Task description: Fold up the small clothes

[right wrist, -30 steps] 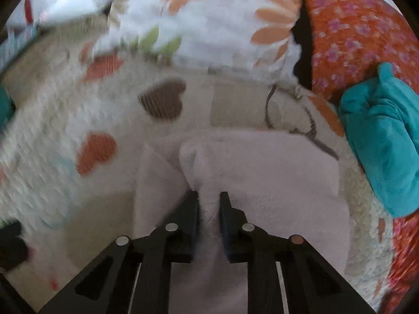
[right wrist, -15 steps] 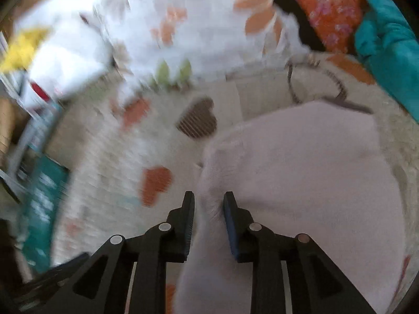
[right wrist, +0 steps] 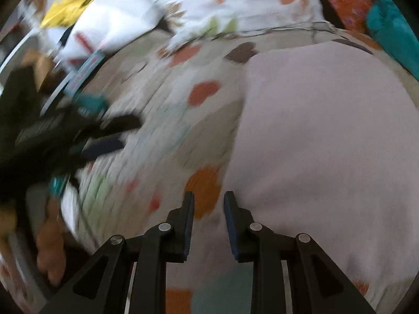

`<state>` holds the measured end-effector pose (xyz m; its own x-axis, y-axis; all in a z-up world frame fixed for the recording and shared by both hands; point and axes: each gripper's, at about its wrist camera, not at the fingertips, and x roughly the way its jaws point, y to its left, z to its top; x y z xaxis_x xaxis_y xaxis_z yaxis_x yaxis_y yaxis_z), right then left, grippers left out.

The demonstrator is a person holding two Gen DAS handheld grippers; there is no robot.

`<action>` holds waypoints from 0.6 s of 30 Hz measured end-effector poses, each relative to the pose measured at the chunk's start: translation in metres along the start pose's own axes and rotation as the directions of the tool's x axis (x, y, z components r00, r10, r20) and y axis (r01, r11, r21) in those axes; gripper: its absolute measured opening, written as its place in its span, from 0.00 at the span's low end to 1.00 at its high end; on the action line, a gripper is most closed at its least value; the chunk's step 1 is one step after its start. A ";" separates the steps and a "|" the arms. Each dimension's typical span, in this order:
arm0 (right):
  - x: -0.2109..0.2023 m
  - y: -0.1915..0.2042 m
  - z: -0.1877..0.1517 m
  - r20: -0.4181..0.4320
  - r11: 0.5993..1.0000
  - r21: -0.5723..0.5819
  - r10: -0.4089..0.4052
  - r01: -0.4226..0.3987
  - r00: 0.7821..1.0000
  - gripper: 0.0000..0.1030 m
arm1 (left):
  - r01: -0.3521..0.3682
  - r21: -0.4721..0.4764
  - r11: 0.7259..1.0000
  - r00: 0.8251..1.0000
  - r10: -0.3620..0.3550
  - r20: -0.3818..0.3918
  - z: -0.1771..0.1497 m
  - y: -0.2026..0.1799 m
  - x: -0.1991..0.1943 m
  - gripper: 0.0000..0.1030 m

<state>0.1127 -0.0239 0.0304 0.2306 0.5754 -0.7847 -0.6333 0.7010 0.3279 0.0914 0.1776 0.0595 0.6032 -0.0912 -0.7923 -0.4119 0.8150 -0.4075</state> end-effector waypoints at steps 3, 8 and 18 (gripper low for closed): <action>-0.005 -0.001 -0.020 -0.010 1.000 -0.008 0.002 -0.002 1.000 0.26 | -0.029 0.036 0.999 1.000 0.029 0.005 -0.009 -0.004 0.002 0.58; -0.022 -0.019 -0.064 0.009 0.998 0.035 -0.049 0.048 0.999 0.26 | -0.070 0.108 0.992 0.997 0.074 -0.029 -0.036 -0.013 0.012 0.59; -0.080 -0.090 -0.113 0.086 0.868 0.224 -0.471 0.444 0.878 0.49 | -0.162 0.227 0.960 0.987 0.162 0.021 -0.098 -0.024 0.016 0.77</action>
<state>0.0675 -0.1805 0.0044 0.5643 0.2107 -0.7982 -0.2814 0.9581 0.0540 0.0444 0.1007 0.0122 0.5430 0.0537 -0.8380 -0.3382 0.9274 -0.1597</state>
